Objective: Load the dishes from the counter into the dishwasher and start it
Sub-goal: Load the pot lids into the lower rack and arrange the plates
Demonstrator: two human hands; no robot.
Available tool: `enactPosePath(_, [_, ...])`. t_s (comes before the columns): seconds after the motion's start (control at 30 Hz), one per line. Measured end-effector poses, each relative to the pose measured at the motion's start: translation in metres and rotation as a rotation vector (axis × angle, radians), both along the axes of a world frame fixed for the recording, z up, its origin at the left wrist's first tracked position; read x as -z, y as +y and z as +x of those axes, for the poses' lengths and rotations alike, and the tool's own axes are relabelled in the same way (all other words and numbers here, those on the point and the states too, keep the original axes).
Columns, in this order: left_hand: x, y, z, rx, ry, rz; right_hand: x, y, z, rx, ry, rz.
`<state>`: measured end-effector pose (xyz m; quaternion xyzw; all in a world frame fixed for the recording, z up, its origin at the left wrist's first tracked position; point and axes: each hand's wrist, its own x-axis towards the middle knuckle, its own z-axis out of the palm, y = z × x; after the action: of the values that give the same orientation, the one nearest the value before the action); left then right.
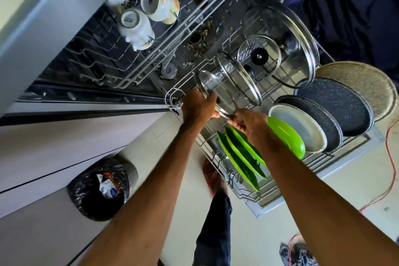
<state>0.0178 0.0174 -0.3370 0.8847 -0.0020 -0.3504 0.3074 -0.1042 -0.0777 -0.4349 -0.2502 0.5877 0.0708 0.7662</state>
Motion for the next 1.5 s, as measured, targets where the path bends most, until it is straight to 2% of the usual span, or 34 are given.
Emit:
enactPosePath(0.27, [0.031, -0.020, 0.033, 0.365, -0.136, 0.175, 0.018, 0.008, 0.025, 0.057, -0.029, 0.088])
enactPosePath(0.47, [0.044, -0.025, 0.047, 0.459, -0.198, 0.273, 0.025, 0.013, 0.034, 0.083, -0.088, 0.066])
enactPosePath(0.6, [0.049, -0.022, 0.047, 0.408, -0.171, 0.284, 0.029, 0.015, 0.030, 0.049, -0.098, 0.049])
enactPosePath(0.8, [0.064, -0.011, 0.038, 0.269, -0.009, 0.117, 0.035, 0.014, 0.027, 0.056, -0.062, 0.043])
enactPosePath(1.13, [0.057, 0.005, 0.000, 0.144, -0.083, 0.037, 0.019, 0.004, 0.011, -0.008, -0.015, 0.014])
enactPosePath(1.5, [0.019, 0.020, -0.067, 0.024, -0.138, 0.101, -0.054, 0.000, -0.036, -0.228, -0.028, -0.047])
